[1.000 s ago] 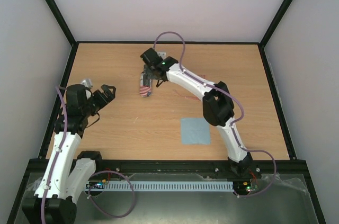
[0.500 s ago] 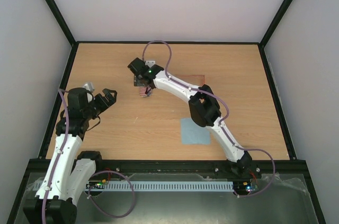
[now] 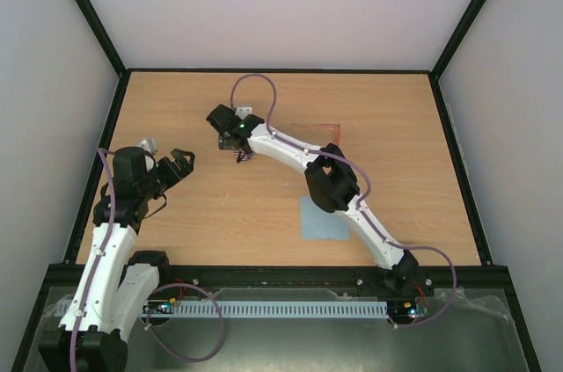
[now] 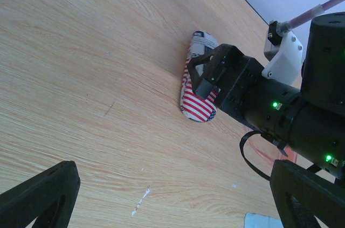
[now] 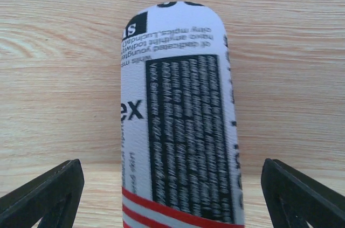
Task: Organize the sunglasses
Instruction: Pick up the sunglasses case from the center of the board.
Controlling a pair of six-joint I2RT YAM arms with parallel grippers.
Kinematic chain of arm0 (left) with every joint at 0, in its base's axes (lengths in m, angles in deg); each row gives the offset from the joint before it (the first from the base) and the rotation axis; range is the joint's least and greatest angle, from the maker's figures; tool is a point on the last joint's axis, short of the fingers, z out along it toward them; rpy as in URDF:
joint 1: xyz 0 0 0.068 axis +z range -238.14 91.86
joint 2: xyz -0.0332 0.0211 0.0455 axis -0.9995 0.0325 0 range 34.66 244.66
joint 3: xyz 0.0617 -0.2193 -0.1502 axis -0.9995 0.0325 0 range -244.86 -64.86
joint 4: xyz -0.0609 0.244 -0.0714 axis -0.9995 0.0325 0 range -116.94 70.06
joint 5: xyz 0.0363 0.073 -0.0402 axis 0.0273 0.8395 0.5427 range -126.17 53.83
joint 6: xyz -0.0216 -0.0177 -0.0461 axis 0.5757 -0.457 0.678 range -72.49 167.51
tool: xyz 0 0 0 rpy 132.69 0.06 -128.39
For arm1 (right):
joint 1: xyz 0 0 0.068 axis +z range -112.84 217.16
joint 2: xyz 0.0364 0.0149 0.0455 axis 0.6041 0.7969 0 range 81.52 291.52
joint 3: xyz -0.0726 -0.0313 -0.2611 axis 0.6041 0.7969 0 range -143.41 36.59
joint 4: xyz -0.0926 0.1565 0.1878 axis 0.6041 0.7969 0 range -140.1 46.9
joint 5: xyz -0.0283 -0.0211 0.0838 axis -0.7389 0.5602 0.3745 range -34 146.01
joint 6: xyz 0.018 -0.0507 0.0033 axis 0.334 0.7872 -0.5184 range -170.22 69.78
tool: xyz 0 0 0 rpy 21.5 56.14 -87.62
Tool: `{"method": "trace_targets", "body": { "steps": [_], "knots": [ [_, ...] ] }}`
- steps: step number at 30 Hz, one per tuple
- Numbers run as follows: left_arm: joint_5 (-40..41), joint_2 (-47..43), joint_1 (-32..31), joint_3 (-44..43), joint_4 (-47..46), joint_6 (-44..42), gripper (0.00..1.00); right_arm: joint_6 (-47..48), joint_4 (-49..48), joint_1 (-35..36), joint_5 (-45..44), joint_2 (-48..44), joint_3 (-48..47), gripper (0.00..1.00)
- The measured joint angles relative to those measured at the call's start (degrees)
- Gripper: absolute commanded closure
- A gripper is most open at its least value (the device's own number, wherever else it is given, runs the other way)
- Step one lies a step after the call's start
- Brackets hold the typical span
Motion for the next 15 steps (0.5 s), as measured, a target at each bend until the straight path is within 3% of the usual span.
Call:
{"method": "trace_targets", "body": {
  "steps": [8,15],
  "knots": [
    [-0.02,-0.13,0.0,0.04,-0.02,-0.04,0.0,0.26,-0.07,0.37,-0.59,0.39,-0.31,0.14],
    [-0.04,-0.24,0.0,0.33,-0.02,-0.22,0.0,0.96,-0.02,0.37,-1.81,1.97,-0.39,0.26]
  ]
}}
